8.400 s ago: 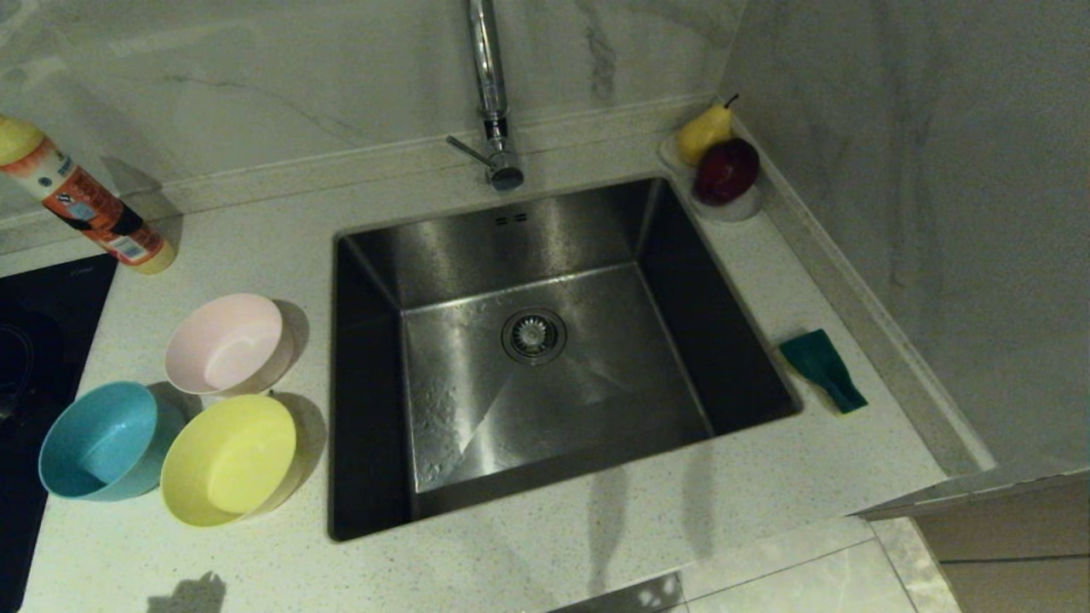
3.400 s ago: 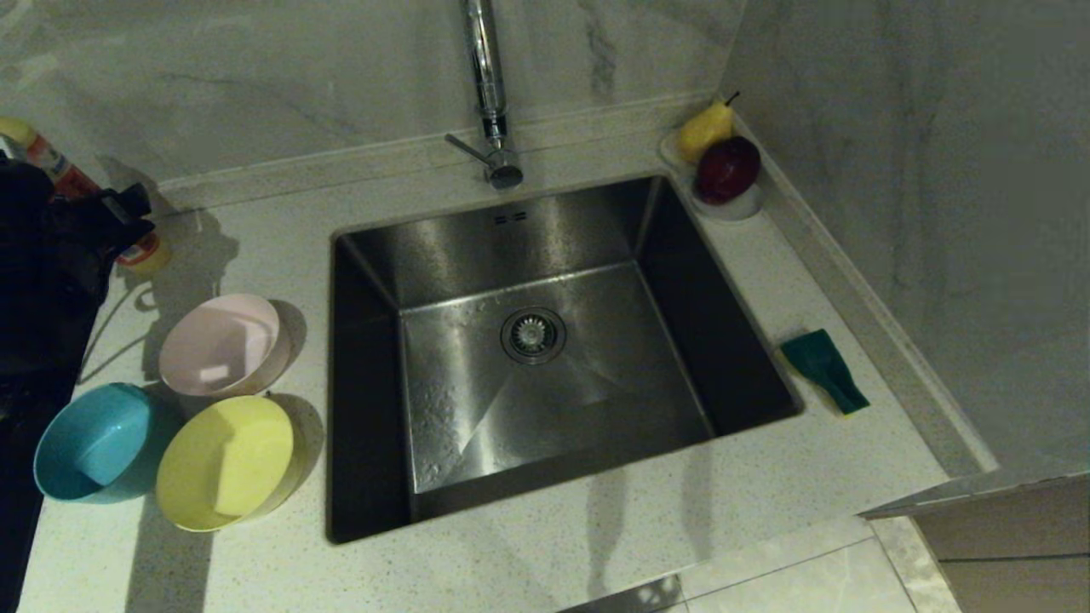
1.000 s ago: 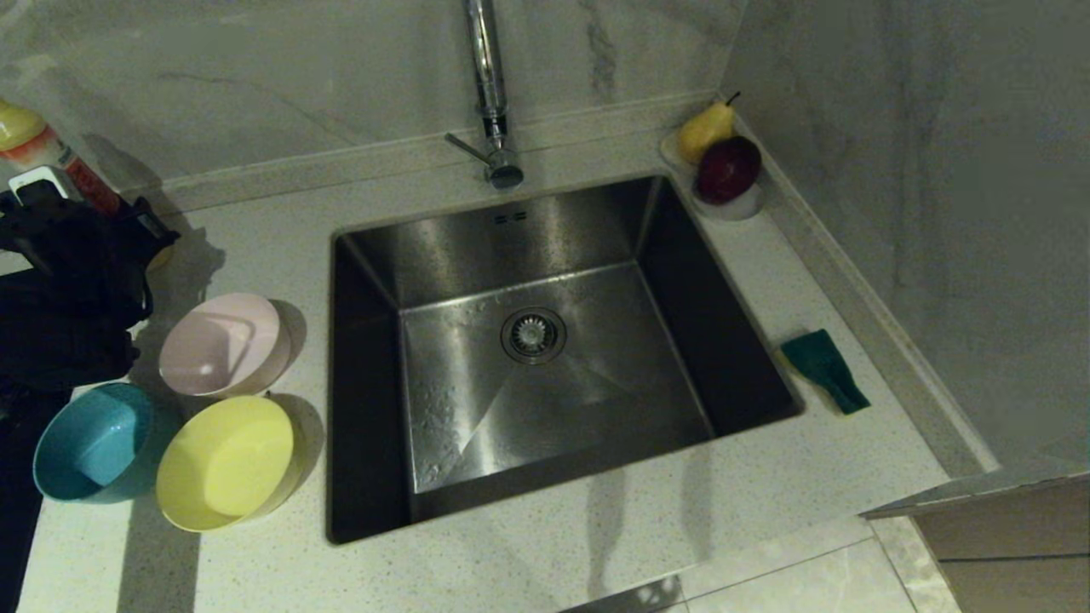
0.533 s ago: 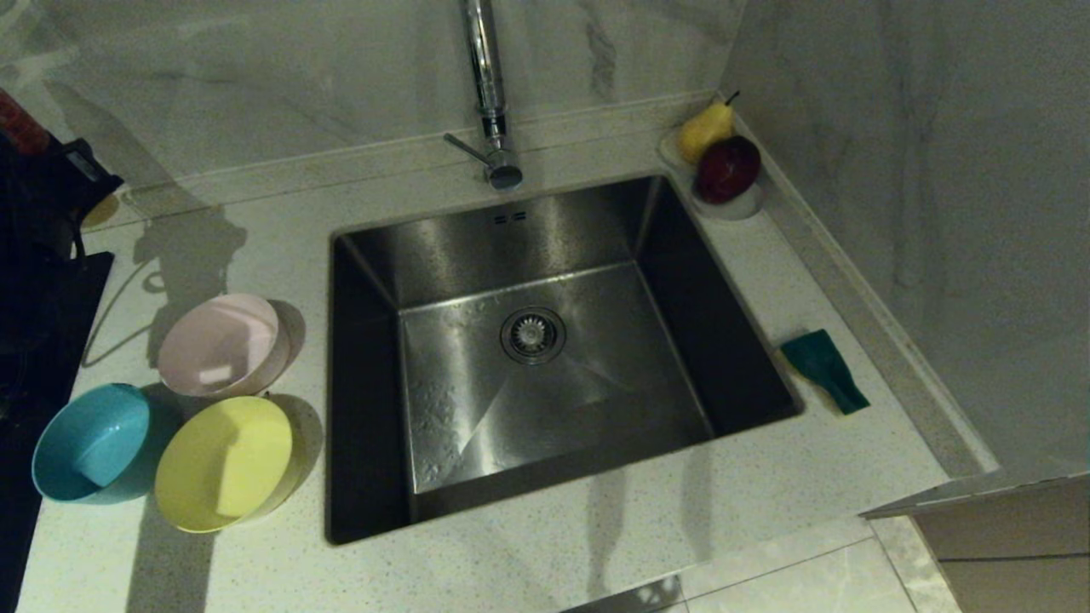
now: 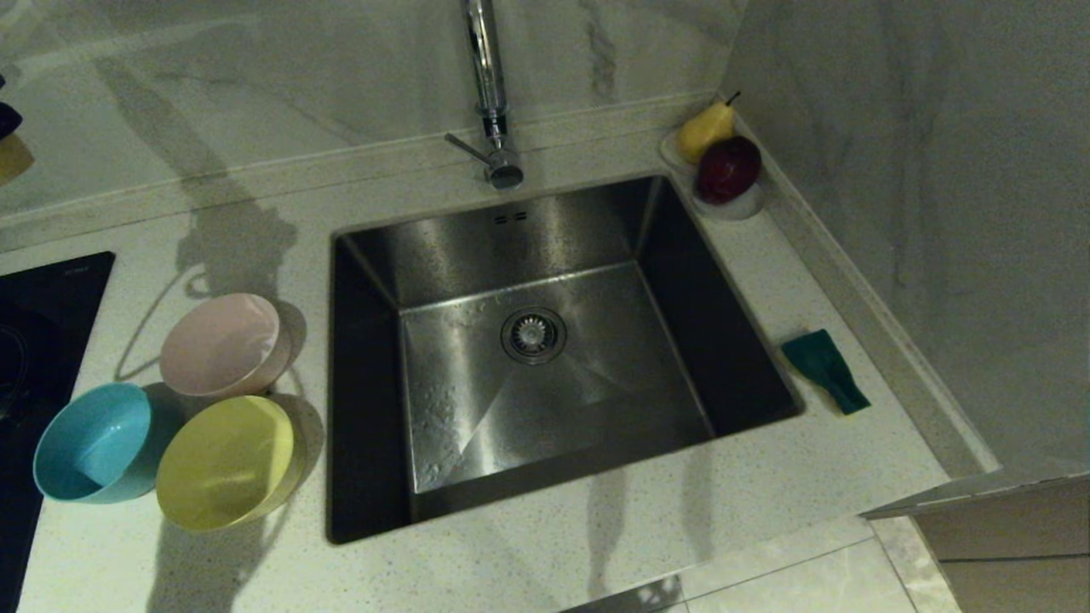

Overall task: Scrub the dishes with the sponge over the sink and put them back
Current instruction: Grab the dish soap, then squeeze it onto the sponge

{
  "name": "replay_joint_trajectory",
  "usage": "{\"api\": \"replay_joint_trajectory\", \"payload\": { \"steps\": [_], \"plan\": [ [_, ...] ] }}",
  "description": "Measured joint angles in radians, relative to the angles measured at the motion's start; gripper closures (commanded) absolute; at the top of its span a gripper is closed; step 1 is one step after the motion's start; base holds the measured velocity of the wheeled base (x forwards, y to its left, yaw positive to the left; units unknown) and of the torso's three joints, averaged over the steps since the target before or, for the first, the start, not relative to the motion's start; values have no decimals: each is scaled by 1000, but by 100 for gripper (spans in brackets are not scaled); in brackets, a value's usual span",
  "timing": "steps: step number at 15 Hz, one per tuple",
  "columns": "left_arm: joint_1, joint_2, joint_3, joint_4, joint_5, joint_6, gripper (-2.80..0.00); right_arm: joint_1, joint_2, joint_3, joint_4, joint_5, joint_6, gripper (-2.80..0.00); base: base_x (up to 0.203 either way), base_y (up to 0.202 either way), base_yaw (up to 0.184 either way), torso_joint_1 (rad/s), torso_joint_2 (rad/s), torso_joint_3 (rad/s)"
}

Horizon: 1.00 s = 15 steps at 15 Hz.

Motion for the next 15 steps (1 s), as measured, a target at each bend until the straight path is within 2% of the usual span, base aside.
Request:
{"api": "replay_joint_trajectory", "payload": {
  "steps": [3,5,9,11,13,15],
  "plan": [
    [-185,-171,17,294,-4,27,0,0,0,0,0,0,0,0,0,0,0,0,0,0],
    [-273,-245,23,412,-5,65,0,0,0,0,0,0,0,0,0,0,0,0,0,0],
    [-415,-346,25,442,-23,208,0,0,0,0,0,0,0,0,0,0,0,0,0,0],
    [-465,-385,43,444,-57,269,0,0,0,0,0,0,0,0,0,0,0,0,0,0],
    [-482,-410,82,444,-121,349,0,0,0,0,0,0,0,0,0,0,0,0,0,0],
    [-486,-420,124,443,-154,432,0,0,0,0,0,0,0,0,0,0,0,0,0,0]
  ]
}}
